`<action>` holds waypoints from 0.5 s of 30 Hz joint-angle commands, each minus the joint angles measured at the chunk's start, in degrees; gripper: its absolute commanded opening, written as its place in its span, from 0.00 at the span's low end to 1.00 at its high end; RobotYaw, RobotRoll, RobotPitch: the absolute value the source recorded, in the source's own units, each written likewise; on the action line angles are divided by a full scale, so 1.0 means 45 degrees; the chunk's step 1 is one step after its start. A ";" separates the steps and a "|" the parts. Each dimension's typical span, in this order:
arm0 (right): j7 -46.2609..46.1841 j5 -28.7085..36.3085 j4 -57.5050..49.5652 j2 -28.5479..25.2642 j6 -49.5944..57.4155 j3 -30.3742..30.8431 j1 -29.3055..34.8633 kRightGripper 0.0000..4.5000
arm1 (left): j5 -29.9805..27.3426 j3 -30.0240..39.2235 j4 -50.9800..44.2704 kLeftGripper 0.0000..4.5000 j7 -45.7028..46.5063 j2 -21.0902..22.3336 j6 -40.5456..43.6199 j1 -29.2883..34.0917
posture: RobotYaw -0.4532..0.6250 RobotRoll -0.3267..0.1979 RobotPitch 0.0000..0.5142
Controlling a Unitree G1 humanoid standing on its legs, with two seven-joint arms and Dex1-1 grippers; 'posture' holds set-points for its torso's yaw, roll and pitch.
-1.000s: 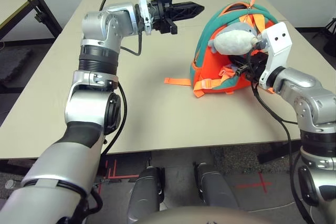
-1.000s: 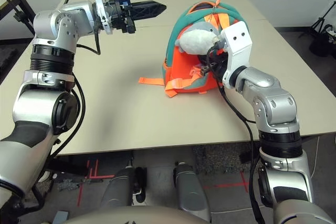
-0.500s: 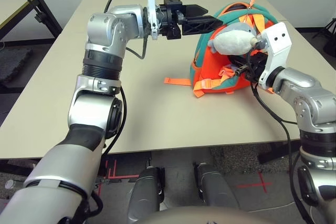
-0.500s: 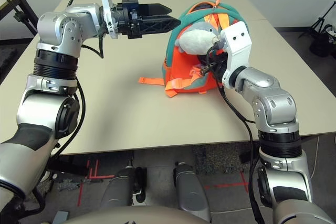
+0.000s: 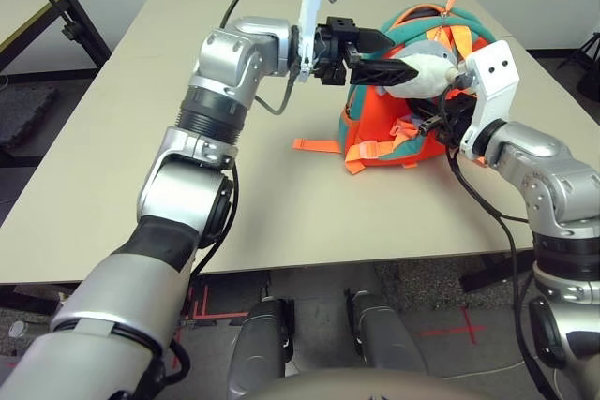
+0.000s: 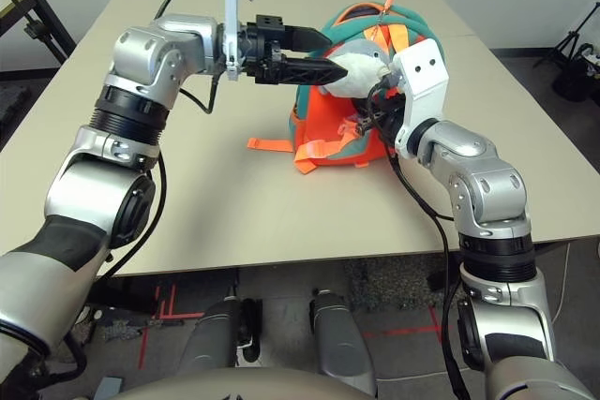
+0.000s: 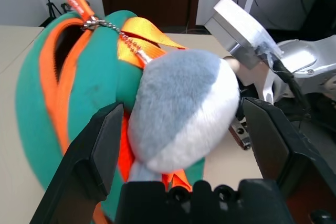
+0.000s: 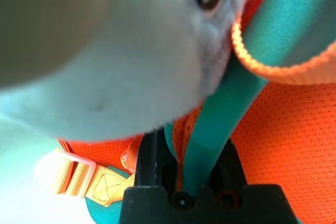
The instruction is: Put the pencil case into the backpack and zip it.
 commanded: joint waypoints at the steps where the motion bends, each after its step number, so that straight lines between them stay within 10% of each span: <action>1: 0.0006 -0.0086 0.0233 0.0070 0.0150 0.0280 0.0183 0.04 | 0.0429 -0.0139 0.1000 1.00 0.0110 -0.0586 -0.0694 -0.0448 | 0.17 0.62 0.18; 10: -0.0062 -0.0090 0.0199 0.0126 0.0164 0.0310 0.0193 0.04 | 0.1106 -0.0189 0.2726 1.00 -0.0090 -0.1273 -0.1491 -0.0940 | 0.16 0.62 0.19; 15: -0.0068 -0.0099 0.0261 0.0133 0.0126 0.0310 0.0180 0.04 | 0.1257 -0.0169 0.2793 0.69 -0.0305 -0.1075 -0.1371 -0.0964 | 0.17 0.62 0.19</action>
